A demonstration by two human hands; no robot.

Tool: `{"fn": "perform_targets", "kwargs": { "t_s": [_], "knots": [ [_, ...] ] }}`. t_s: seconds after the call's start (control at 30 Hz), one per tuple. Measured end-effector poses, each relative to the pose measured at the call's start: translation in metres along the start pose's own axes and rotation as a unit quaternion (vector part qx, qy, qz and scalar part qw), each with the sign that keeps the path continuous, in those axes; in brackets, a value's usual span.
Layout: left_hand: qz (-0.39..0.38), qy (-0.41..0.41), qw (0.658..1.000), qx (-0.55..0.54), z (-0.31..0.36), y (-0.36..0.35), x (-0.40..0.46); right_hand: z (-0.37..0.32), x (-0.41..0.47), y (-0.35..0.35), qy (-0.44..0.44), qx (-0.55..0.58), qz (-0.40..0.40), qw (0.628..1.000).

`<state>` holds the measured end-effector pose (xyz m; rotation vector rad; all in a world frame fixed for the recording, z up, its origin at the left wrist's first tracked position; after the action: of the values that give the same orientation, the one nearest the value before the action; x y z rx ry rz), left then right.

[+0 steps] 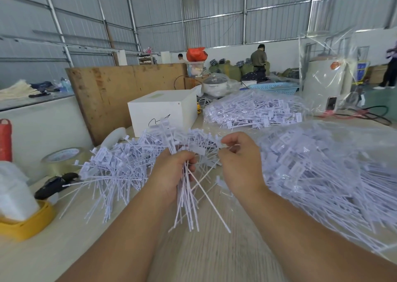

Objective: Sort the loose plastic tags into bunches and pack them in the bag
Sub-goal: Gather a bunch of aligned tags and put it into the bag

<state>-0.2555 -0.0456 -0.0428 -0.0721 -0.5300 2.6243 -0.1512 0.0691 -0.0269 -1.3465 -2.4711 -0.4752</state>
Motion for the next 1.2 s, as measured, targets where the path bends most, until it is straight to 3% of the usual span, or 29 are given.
{"fn": "perform_targets", "kwargs": {
  "t_s": [0.17, 0.27, 0.43, 0.53, 0.7, 0.83, 0.9, 1.07, 1.2],
  "knots": [
    [-0.063, -0.009, 0.998, -0.018, -0.001, -0.014, -0.010, -0.007, -0.013, -0.022, 0.073, -0.049, -0.110, 0.990],
    [-0.094, 0.002, 0.995, -0.031, -0.003, -0.019, -0.014, -0.009, -0.020, -0.027, 0.151, -0.133, -0.109, 0.973],
    [-0.116, 0.064, 0.989, -0.059, -0.003, -0.022, -0.015, -0.005, -0.020, -0.025, 0.201, -0.210, -0.106, 0.951],
    [-0.095, 0.080, 0.991, -0.045, -0.004, -0.020, -0.015, -0.007, -0.020, -0.025, 0.230, -0.226, -0.111, 0.940],
    [-0.023, -0.008, 1.000, 0.016, 0.000, -0.015, -0.012, -0.011, -0.025, -0.023, 0.248, -0.264, -0.083, 0.928],
    [0.006, -0.077, 0.997, -0.022, 0.006, -0.007, -0.006, -0.003, -0.025, -0.028, 0.132, -0.133, -0.146, 0.971],
    [-0.001, -0.081, 0.996, -0.047, 0.005, -0.006, -0.007, 0.000, -0.028, -0.035, 0.061, -0.077, -0.208, 0.973],
    [-0.058, -0.061, 0.993, -0.088, 0.004, -0.009, -0.009, 0.007, -0.032, -0.045, -0.132, 0.050, -0.329, 0.934],
    [-0.091, -0.078, 0.992, -0.033, 0.003, -0.015, -0.010, 0.002, -0.031, -0.036, -0.171, 0.162, -0.380, 0.895]
  ]
}}
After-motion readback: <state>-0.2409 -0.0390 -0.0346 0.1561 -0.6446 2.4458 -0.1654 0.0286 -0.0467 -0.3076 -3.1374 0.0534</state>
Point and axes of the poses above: each hand's wrist, its own x-axis towards the middle knuckle, its own y-axis out of the back of the hand, z = x × y, the point moved 4 cm from there along x, towards the middle knuckle, and after that the axes turned 13 degrees about -x, right-handed, at the moved point
